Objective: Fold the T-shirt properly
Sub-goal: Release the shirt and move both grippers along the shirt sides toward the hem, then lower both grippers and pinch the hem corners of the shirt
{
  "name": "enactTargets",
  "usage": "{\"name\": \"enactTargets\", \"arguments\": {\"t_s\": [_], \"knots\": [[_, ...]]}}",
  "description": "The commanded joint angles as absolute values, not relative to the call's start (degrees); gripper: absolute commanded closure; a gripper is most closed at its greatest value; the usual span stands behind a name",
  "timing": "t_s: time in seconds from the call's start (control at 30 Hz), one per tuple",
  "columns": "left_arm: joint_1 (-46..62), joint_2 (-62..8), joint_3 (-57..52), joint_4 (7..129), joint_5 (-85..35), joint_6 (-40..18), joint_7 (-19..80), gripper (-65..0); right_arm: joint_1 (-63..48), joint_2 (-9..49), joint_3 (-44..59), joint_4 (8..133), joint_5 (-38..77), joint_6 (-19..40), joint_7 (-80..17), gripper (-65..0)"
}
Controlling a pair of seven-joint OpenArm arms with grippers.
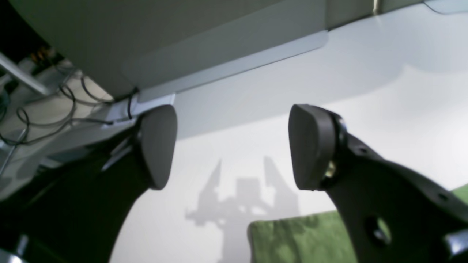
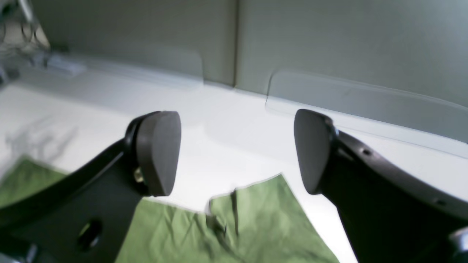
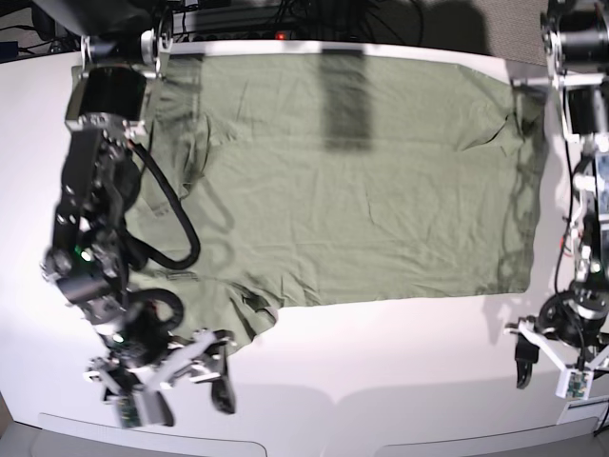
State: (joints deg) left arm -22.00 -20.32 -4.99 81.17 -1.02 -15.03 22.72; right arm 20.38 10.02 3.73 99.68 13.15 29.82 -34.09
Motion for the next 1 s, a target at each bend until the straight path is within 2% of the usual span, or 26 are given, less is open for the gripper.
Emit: {"name": "enactTargets", "arguments": {"t_s": [0.0,0.17,0.3,0.5,0.7,0.97], "knots": [[-25.3,-21.1,-5.3,80.1,-1.1,-14.6,20.9,-45.5,23.2,10.3,3.1,98.0,13.0,29.6,-32.6,-47.4],[-34.4,-21.3,-5.3,66.6,-1.1,-19.9,20.0,-45.5,30.6,10.3,0.1,83.3,12.2,29.6,-32.3,-47.4],[-42.9,-22.2,-5.2,49.3,-0.8,-24.8,14.2,-45.5,36.3,10.3,-0.3,72.9,11.4,29.6,-32.2,-47.4],[-53.5,-24.2,-5.2,26.2,3.7,-26.6,6.7,-45.5,42.8,10.3,-0.3,59.2,5.9,29.6,-32.1,-47.4],[-52.2,-27.2,-5.2,23.1,3.7,-27.2,5.9,-45.5,44.4,10.3,-0.3,51.7,6.2,29.6,-32.3,-47.4],[-46.1,-28.8,-5.2,23.1,3.1,-34.4,8.8,-45.4,44.3,10.3,-0.3,51.7,10.3,29.6,-37.2,-47.4]]}}
